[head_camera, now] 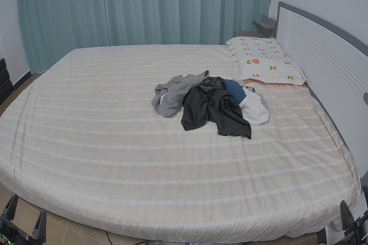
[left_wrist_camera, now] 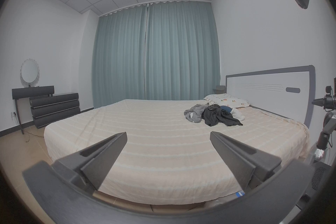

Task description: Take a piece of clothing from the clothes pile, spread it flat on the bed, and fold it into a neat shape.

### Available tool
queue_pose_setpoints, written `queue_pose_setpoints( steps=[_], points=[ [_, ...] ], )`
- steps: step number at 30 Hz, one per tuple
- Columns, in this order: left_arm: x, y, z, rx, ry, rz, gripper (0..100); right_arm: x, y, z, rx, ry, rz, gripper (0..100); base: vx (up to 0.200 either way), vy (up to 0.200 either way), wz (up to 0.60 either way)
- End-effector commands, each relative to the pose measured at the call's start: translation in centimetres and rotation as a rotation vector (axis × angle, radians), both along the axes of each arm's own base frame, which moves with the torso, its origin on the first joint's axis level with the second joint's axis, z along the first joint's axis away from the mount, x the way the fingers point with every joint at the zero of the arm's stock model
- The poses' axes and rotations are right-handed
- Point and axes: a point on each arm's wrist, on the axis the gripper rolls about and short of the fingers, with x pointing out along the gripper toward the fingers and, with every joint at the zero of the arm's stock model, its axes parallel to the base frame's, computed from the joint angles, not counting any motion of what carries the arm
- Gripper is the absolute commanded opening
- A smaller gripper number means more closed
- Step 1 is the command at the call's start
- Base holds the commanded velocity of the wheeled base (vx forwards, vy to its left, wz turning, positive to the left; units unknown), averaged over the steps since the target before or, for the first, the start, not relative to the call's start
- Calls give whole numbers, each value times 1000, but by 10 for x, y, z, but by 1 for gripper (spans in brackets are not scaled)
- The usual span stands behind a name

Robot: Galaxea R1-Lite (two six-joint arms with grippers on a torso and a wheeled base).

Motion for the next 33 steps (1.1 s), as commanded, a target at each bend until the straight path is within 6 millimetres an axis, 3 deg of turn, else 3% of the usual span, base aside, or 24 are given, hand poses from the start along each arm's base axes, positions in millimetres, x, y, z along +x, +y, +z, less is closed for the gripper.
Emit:
queue_pose_setpoints(
  steps=[1,2,5,14,15,16,18,20,21,22,26,27,33],
  points=[
    [0,0,-4,0,-2,2,100,-12,0,50,28,-139,22,100,0,0,0],
    [0,0,-4,0,-2,1,100,-16,0,68,43,-157,43,100,0,0,0],
    [0,0,-4,0,-2,1,100,-9,1,76,40,-54,110,100,0,0,0],
    [0,0,-5,0,0,2,100,60,6,93,97,284,267,100,0,0,0],
    [0,0,-5,0,0,1,100,81,7,97,107,332,279,100,0,0,0],
    [0,0,-5,0,0,1,100,81,7,97,107,332,279,100,0,0,0],
    [0,0,-4,0,-2,1,100,129,8,95,130,447,274,100,0,0,0],
    [0,0,-4,0,-2,1,100,165,9,89,149,507,268,100,0,0,0],
    [0,0,-4,0,-2,1,100,170,9,87,153,516,268,100,0,0,0],
    [0,0,-4,0,-2,1,100,207,11,77,172,554,263,100,0,0,0],
    [0,0,-5,0,0,1,100,272,16,52,217,588,248,100,0,0,0],
    [0,0,-5,0,0,1,100,300,22,41,248,585,254,100,0,0,0],
    [0,0,-5,0,0,1,100,392,46,-3,335,611,165,100,0,0,0]
  ],
)
